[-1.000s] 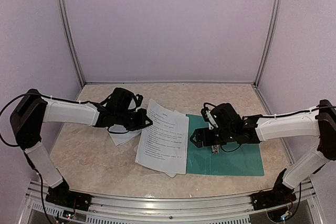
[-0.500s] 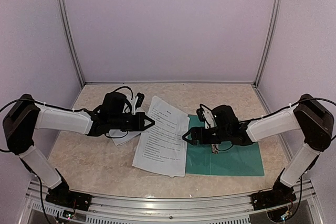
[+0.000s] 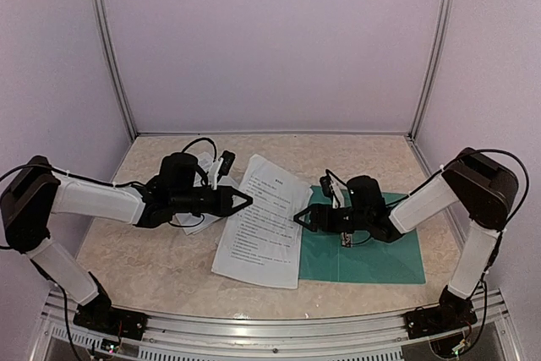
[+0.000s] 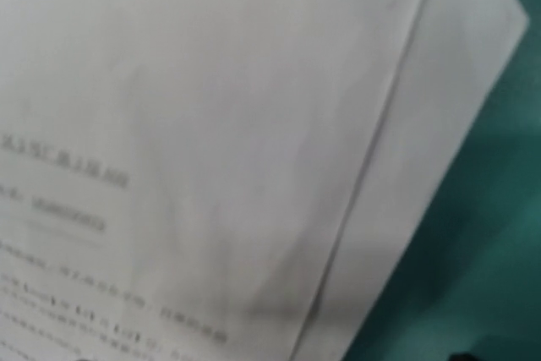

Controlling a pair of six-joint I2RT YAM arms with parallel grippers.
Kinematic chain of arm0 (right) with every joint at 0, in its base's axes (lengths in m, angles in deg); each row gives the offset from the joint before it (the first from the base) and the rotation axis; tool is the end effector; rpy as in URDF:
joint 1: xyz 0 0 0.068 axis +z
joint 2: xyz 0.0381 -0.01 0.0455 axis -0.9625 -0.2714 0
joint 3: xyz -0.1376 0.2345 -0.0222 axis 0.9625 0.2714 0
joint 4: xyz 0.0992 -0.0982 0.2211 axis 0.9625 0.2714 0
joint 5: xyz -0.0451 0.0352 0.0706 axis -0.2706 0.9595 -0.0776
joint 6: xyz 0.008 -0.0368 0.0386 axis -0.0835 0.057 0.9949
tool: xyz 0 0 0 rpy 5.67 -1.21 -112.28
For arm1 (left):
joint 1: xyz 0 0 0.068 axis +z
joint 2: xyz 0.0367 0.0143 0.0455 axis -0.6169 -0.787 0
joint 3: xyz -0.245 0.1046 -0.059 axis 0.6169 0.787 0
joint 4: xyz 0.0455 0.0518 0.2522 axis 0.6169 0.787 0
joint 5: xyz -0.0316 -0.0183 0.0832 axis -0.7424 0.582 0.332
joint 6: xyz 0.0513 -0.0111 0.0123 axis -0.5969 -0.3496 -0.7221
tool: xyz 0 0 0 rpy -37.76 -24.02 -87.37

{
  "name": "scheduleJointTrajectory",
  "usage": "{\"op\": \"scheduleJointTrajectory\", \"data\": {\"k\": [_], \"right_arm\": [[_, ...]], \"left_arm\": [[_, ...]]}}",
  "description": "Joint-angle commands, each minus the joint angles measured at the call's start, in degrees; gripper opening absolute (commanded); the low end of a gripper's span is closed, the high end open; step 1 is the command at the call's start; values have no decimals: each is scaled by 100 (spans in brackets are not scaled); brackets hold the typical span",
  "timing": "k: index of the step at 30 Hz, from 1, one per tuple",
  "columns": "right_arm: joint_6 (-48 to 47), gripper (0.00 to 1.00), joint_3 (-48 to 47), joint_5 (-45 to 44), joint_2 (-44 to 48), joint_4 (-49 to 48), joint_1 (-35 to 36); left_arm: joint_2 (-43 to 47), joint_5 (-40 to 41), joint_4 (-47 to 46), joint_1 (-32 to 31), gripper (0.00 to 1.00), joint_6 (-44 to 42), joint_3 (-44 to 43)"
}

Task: Put the files into the folder
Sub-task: Pass from the left arm to the right

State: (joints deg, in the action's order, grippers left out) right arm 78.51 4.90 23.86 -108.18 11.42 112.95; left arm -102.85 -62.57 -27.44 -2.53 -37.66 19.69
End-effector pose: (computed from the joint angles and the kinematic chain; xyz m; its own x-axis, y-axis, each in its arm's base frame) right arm 0.2496 0.2159 0.1182 -0.8288 0.1157 -0.5475 -0.3709 0.6189 0.6924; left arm 0.2397 -0.2236 0.1943 -0.6742 0.0245 -0.7381 0.6280 0.5450 -0.5555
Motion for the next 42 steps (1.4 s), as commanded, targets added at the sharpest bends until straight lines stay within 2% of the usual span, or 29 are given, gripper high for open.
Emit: {"op": "scheduleJointTrajectory", "data": {"k": [1, 8, 12, 18, 22, 27, 33, 36, 38, 42], "right_arm": [[246, 88, 261, 358, -344, -963, -161], [551, 83, 413, 996, -984, -2374, -275], [565, 80, 317, 1170, -1266, -2681, -271], [656, 70, 240, 1502, -1551, -3132, -282], [858, 54, 285, 1653, -1618, -3488, -283], [935, 23, 425, 1671, -1403, -3565, -292], [885, 0, 583, 1585, -809, -3333, -297], [694, 0, 603, 1501, -354, -2842, -301], [430, 0, 572, 1339, 71, -2146, -308], [-113, 0, 393, 710, 975, -226, -433]], "left_arm": [[179, -289, -469, -56, 0, -199, 208], [103, -434, -640, -60, 0, -205, 247], [13, -483, -671, -57, 0, -155, 199], [-119, -517, -738, -60, 0, -56, 151], [-178, -450, -730, -51, 0, -27, 130], [-256, -359, -660, 0, 0, 39, 94], [-399, -255, -611, 58, 0, 159, 11], [-500, -230, -383, 81, 1, 184, -166], [-567, -160, -180, 88, 6, 185, -346], [-837, 51, 367, 85, 25, 219, -859]]}}
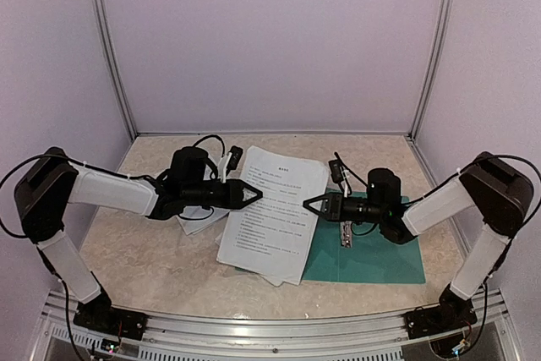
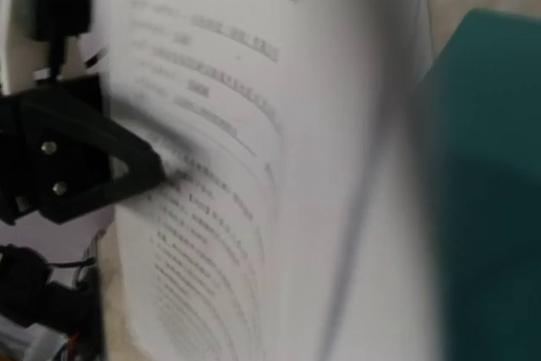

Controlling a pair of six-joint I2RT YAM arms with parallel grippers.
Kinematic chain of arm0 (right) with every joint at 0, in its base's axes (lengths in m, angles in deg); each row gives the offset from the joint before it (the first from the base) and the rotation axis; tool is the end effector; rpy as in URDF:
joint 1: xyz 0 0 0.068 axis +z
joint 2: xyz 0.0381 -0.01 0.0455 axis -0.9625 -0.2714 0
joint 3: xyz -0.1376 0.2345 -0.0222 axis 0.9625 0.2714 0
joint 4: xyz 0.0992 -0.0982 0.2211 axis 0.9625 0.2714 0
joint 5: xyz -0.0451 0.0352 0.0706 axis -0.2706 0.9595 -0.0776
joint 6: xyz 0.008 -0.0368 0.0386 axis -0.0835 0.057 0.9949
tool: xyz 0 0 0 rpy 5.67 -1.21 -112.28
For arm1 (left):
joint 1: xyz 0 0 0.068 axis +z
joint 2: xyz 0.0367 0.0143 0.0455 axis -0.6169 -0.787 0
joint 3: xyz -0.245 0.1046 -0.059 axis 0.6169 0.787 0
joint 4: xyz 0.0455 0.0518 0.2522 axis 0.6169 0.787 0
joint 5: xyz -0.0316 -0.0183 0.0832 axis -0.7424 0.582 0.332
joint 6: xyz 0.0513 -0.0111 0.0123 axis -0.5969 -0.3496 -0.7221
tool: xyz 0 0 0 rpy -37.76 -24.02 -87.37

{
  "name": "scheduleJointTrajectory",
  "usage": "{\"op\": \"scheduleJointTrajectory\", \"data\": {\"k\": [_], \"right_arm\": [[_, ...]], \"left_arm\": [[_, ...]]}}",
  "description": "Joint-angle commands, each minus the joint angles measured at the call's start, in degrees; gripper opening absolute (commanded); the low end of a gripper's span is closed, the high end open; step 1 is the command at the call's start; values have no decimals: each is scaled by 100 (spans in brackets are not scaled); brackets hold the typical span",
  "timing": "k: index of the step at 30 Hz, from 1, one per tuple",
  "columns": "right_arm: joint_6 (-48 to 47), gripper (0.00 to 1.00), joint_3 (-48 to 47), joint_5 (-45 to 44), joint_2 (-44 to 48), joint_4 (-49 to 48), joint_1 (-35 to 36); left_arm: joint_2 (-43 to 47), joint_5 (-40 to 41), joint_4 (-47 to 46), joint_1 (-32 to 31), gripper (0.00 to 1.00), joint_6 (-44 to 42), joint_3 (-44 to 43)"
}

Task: Put the files into the folder
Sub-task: Pass from the left arm to the right, then insert the folder to form pockets on the folder.

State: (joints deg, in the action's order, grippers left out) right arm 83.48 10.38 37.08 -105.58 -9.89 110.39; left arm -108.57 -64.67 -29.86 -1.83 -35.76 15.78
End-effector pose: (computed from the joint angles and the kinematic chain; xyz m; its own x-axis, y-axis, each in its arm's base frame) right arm 0.2439 0.2026 0.1460 -0.7743 0.1705 -0.6093 -0.5360 0.3351 0.7749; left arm 0.2584 -0.2356 0.1877 -0.6956 0.0080 -0.7183 0.6157 0.5219 -0.5904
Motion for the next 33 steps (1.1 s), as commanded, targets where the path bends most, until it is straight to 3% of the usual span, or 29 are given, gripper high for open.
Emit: {"op": "scheduleJointTrajectory", "data": {"k": [1, 4, 9, 15, 24, 28, 33], "right_arm": [[-710, 0, -219, -739, 918, 2454, -283], [-1071, 0, -357, -1053, 1534, 3726, -663], [-1755, 0, -738, -1516, 2312, 5528, -1328], [-2616, 0, -1382, -1923, 2464, 7039, -1812], [-3392, 0, -1869, -1440, 2169, 7580, -1868], [-3789, 0, -2060, -1281, 2154, 7896, -1866], [-3988, 0, -2169, -1376, 1948, 8087, -1879]], "left_arm": [[-314, 356, 751, 19, 32, 68, -606], [-466, 627, 1196, 50, 55, 119, -929], [-565, 825, 1641, 148, 71, 132, -1221], [-578, 802, 1834, 76, 72, -102, -1235], [-627, 473, 2211, -196, 70, -824, -1399], [-660, -361, 2372, -404, 69, -1641, -1456], [-658, -699, 2865, -951, 71, -3293, -1597]]}}
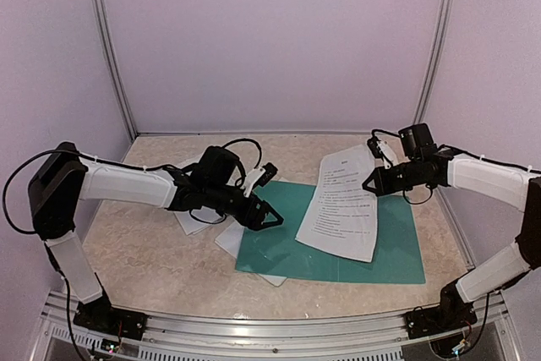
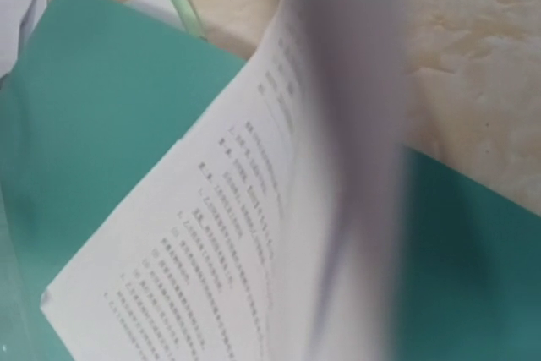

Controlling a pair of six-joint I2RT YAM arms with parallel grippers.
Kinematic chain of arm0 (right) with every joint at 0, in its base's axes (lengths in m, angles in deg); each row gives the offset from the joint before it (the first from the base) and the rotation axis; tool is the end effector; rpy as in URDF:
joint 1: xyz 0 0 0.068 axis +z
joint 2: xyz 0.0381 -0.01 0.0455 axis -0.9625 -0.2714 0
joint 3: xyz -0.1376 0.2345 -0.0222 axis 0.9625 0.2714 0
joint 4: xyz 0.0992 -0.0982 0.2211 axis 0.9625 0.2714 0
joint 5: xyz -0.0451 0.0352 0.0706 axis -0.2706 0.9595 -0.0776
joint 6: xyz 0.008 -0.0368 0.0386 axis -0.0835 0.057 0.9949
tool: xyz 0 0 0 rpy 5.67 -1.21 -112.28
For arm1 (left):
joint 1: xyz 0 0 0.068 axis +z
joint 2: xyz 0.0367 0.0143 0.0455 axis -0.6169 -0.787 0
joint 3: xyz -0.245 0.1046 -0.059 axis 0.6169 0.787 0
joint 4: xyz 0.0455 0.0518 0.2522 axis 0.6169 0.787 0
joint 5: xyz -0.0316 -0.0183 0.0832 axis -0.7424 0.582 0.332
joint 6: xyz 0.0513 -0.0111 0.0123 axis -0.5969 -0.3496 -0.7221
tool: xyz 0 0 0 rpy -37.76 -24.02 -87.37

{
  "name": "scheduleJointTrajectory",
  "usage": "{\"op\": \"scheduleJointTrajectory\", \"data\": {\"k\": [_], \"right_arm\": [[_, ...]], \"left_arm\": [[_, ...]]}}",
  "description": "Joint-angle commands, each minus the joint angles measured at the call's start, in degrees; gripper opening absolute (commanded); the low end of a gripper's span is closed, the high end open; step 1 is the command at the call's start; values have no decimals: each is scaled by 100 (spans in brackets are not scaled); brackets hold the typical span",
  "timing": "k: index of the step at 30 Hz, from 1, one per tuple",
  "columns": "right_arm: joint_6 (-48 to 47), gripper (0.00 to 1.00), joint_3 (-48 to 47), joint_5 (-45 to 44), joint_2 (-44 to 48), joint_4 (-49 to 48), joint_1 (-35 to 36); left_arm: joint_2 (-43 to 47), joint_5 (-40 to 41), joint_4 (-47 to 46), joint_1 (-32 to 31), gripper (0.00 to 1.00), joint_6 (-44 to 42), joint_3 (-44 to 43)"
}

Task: Put the files into the folder
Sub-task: Insert the folder to form pockets on the folder.

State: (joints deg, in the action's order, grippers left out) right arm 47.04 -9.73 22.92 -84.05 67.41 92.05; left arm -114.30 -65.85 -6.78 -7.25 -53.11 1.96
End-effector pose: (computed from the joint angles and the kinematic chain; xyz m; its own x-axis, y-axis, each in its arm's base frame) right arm 0.2719 0.0997 0.2366 -0.7688 -0.0929 -0.6327 -0.3865 0.8557 0.3440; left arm 0.2555 -0.2806 0.1907 -0.6089 0.3583 -0.7077 0.7718 0.4736 -0.4243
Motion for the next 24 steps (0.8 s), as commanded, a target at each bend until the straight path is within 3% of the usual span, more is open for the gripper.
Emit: {"op": "scheduleJointTrajectory", "data": {"k": [1, 12, 24], "right_arm": [[-360, 0, -179, 55, -278, 369, -48], [-436, 0, -180, 84, -488, 289, -83], [-191, 0, -157, -323, -548, 63, -526]], "left_arm": [[-141, -626, 685, -520, 72, -1864, -323], [-1518, -272, 2419, -1383, 81, -3841, -2063], [-1821, -83, 2530, -1469, 81, -4163, -2172]]}}
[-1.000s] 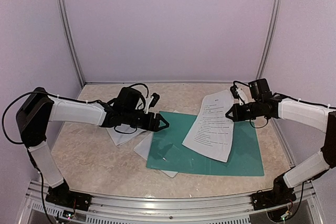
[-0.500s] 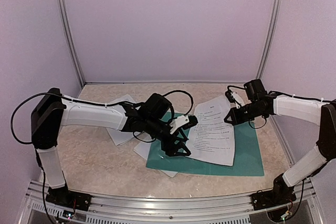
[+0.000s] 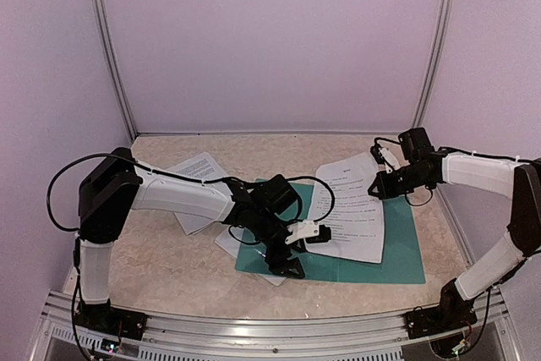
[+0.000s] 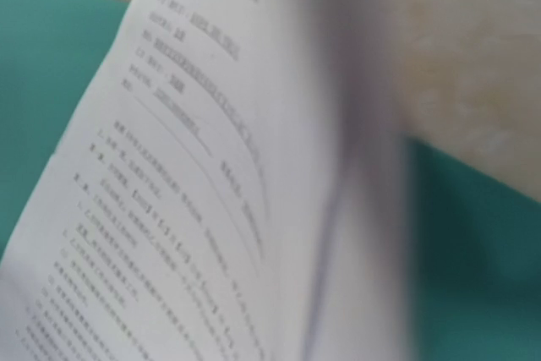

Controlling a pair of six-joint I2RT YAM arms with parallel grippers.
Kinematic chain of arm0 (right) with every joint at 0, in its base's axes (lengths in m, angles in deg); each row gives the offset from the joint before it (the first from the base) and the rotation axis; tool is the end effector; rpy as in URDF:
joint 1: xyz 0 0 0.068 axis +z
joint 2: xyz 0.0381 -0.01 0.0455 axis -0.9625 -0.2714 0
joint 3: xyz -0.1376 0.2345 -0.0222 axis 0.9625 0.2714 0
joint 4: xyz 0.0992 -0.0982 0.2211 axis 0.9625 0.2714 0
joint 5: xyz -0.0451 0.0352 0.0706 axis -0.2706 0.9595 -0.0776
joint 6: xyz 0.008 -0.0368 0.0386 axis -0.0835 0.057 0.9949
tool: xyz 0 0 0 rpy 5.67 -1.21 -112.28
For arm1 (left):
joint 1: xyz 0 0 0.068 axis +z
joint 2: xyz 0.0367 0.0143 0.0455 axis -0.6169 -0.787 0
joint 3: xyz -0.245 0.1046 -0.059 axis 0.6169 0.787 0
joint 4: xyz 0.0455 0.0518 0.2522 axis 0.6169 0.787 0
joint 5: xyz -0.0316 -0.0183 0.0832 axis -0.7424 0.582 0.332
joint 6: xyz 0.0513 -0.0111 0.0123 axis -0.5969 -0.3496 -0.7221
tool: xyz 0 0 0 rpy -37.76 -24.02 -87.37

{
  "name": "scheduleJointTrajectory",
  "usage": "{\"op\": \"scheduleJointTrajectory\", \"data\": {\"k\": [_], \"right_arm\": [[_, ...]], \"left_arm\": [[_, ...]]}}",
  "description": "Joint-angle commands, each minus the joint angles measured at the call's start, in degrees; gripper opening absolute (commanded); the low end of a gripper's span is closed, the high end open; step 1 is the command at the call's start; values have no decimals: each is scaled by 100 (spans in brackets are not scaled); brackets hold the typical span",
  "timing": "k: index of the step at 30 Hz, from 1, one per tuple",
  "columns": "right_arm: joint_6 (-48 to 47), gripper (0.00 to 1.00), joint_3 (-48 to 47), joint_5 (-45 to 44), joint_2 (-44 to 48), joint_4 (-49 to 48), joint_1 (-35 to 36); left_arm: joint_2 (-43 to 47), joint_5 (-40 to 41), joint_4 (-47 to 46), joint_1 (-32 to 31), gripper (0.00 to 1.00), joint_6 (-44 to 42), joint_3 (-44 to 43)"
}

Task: Put the files into the folder
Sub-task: Insert the folder to form pockets on the folder.

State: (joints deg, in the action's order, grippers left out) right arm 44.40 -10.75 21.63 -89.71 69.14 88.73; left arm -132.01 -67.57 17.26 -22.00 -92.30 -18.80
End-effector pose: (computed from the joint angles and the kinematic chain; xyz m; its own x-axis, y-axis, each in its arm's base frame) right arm 0.2883 0.0859 0.2127 -0.8205 -0.1042 -0.5621 -0.3265 0.8925 0.3112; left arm 0.2010 -0.3824 0.1500 0.0272 0.7760 -0.6301 0.9836 -0.1333 -0.1218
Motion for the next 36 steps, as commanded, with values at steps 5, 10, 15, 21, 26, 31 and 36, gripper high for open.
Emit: {"op": "scheduleJointTrajectory", "data": {"k": [5, 10, 15, 21, 26, 31, 36], "right_arm": [[59, 0, -63, -103, 44, -131, -313], [40, 0, -48, -18, 8, -135, -314], [39, 0, -17, 56, 51, -154, -306], [40, 0, 14, 113, 102, -180, -306], [41, 0, 24, 144, 112, -182, -314], [26, 0, 6, 160, 107, -168, -312], [22, 0, 18, 148, 96, -136, -314]], "left_arm": [[-90, 3, 155, 9, 82, -429, -169], [-293, 52, 437, -35, 82, -741, -476], [-545, 55, 624, -37, 83, -911, -784], [-818, 202, 926, -46, 83, -1027, -1018], [-942, 290, 1047, -101, 82, -1026, -1045], [-943, 456, 947, -170, 78, -1023, -866], [-900, 557, 740, -225, 70, -918, -640]]}}
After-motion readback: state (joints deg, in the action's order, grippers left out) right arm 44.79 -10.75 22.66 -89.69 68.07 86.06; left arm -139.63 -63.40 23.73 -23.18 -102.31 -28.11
